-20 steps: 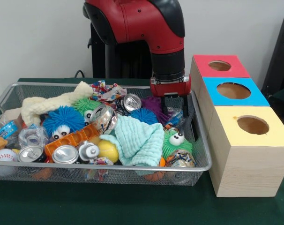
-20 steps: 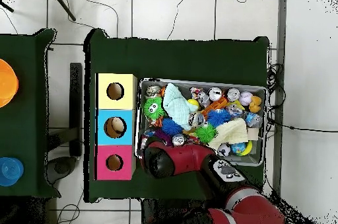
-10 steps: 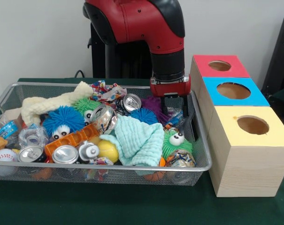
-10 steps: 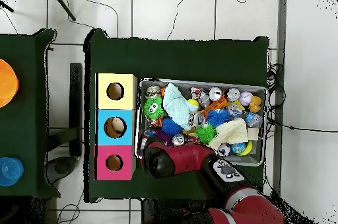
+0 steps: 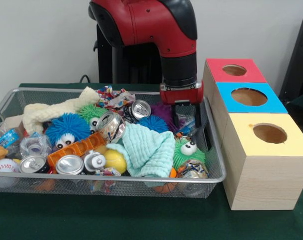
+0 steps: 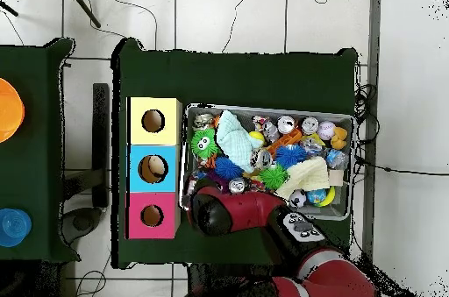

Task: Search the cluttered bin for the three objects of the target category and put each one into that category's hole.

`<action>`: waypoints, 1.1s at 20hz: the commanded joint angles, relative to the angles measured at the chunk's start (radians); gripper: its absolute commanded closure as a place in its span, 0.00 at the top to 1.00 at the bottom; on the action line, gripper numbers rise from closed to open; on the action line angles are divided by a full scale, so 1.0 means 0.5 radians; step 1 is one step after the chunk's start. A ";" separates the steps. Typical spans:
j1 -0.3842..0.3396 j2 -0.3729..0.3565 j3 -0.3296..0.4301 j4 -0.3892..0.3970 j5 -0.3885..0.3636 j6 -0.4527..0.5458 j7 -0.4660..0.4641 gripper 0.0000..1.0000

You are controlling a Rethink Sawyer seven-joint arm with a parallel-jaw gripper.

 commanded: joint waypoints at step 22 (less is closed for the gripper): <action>0.186 0.189 -0.253 -0.007 0.408 -0.055 0.217 1.00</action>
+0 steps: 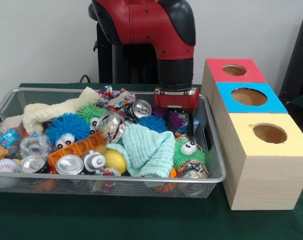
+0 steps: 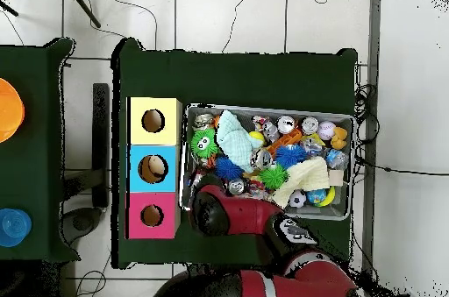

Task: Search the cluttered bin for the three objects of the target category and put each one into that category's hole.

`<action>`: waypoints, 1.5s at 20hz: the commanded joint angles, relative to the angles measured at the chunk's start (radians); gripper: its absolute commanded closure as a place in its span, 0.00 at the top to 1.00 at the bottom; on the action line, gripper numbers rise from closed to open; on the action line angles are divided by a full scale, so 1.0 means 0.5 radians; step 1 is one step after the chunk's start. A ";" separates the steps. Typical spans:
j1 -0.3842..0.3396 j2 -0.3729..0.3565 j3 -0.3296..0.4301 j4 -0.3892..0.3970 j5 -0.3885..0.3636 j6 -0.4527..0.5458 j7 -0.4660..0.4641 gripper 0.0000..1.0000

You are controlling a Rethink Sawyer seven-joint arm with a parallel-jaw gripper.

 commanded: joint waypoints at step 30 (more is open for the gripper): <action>0.099 0.018 -0.019 -0.108 0.002 0.855 -0.009 1.00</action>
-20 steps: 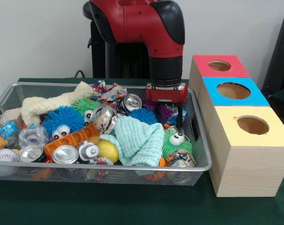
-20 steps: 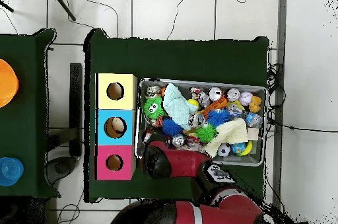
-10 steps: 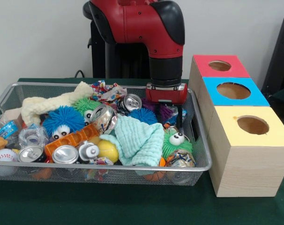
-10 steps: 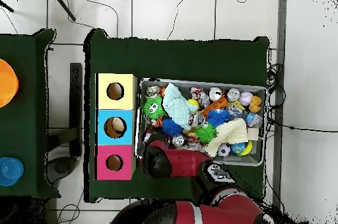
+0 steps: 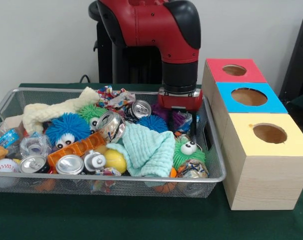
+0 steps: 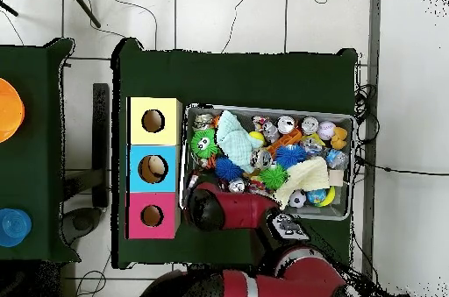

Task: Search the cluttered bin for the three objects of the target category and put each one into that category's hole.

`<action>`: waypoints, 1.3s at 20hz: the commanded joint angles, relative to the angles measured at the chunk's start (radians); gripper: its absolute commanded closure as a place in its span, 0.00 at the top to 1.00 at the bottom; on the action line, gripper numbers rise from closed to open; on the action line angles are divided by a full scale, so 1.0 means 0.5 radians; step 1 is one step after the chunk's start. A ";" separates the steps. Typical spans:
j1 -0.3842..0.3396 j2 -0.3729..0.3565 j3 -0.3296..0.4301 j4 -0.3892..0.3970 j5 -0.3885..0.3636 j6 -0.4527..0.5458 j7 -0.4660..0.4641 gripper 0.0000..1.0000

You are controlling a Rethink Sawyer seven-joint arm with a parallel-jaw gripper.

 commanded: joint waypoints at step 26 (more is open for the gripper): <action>0.015 0.055 -0.015 -0.072 -0.103 0.621 -0.009 1.00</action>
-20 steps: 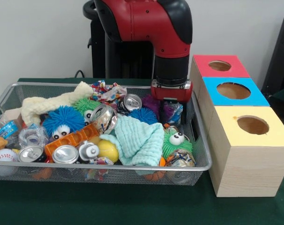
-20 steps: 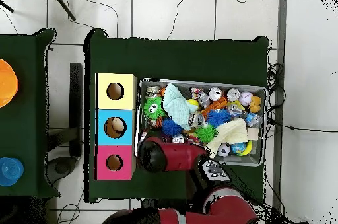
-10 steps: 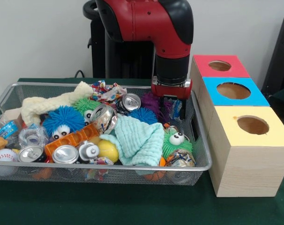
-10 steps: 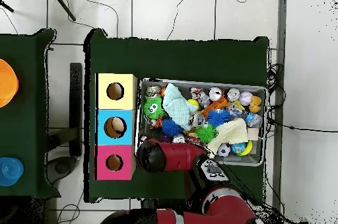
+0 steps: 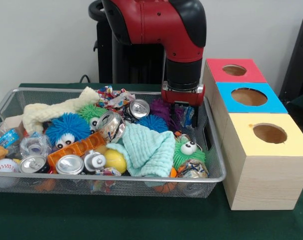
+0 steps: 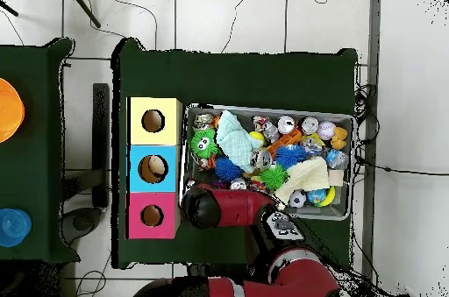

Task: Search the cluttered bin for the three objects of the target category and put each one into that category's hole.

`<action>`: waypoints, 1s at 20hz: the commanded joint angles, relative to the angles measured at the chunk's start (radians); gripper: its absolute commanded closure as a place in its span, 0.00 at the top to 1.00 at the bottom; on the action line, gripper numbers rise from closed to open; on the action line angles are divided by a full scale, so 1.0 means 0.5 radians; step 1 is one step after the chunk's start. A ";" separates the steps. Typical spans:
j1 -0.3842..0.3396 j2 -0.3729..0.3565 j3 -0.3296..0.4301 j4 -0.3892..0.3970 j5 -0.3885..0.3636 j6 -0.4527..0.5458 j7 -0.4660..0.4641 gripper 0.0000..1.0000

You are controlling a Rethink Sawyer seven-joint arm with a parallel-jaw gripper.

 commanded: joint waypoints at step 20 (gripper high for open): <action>-0.180 -0.019 0.253 -0.032 -0.535 0.447 -0.443 1.00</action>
